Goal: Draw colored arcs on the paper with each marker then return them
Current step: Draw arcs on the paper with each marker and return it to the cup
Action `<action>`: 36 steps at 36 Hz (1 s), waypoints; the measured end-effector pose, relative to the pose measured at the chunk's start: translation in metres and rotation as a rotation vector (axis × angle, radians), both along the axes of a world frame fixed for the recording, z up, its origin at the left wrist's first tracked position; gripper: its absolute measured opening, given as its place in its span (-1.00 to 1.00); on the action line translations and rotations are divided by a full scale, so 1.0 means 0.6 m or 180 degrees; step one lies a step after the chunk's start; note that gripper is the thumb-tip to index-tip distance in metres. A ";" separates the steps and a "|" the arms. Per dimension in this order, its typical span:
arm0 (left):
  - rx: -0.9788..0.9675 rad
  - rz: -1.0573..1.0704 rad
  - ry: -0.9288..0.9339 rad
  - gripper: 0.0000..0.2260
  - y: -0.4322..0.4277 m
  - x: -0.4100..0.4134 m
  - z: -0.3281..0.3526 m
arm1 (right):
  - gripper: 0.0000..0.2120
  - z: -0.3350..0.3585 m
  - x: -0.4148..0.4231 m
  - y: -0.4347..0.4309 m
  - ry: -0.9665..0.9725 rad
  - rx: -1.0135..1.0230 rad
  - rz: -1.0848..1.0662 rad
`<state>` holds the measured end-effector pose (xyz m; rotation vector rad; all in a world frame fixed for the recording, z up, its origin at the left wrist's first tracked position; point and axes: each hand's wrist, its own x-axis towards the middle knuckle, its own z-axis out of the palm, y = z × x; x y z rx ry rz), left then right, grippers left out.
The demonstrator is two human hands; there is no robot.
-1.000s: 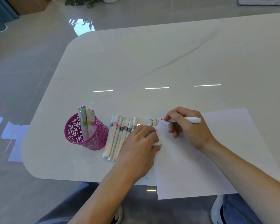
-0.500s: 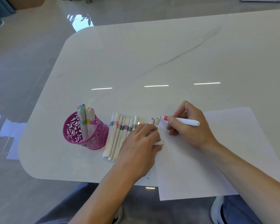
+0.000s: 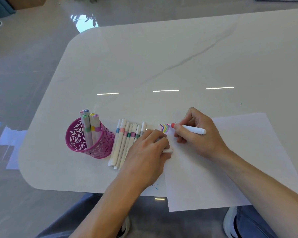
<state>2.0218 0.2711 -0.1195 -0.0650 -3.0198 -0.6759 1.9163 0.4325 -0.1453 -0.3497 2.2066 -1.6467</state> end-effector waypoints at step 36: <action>-0.0095 0.0018 -0.0075 -0.88 0.002 0.003 0.000 | -0.80 0.005 0.003 -0.008 0.0102 0.0086 -0.0076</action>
